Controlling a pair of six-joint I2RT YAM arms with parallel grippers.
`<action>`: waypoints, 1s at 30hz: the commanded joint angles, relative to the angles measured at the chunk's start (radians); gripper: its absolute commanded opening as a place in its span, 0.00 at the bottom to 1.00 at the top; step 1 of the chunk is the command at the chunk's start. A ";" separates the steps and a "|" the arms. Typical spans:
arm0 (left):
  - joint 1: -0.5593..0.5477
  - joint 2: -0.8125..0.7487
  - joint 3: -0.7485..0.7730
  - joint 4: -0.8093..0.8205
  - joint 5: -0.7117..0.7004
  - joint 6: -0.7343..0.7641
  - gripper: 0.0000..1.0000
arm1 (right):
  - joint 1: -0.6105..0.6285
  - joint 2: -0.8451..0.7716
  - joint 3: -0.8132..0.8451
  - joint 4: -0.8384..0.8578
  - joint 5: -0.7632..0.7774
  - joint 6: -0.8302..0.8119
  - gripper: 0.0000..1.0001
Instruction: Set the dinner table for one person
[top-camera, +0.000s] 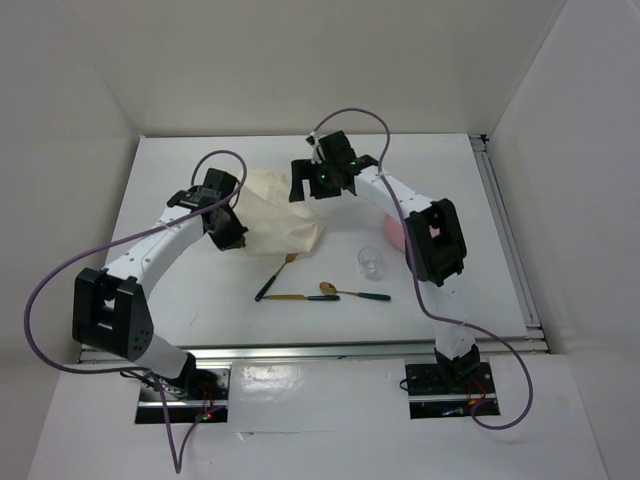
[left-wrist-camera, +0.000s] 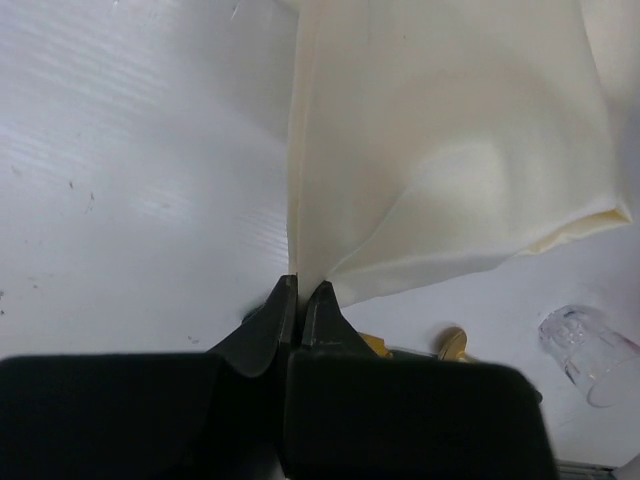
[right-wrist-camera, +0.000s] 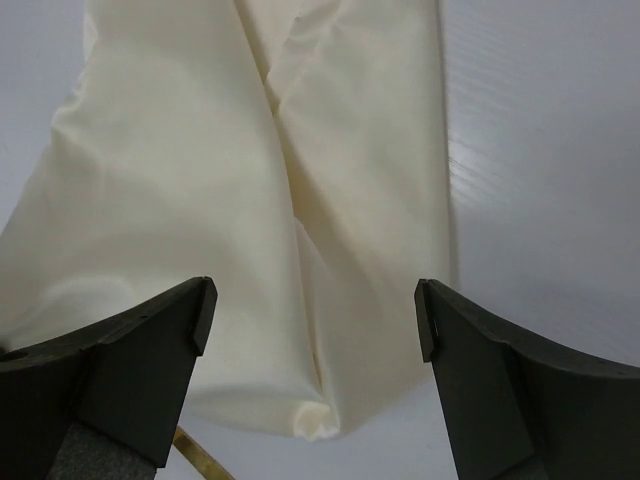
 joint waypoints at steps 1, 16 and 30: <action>-0.001 -0.116 -0.065 -0.007 -0.015 -0.102 0.00 | 0.052 0.048 0.089 -0.065 0.106 -0.032 0.93; -0.001 -0.197 -0.182 0.006 -0.025 -0.183 0.00 | 0.212 0.226 0.236 0.018 0.371 -0.134 0.91; -0.010 -0.360 -0.381 -0.045 -0.026 -0.294 0.00 | 0.239 0.303 0.284 -0.019 0.551 -0.128 0.86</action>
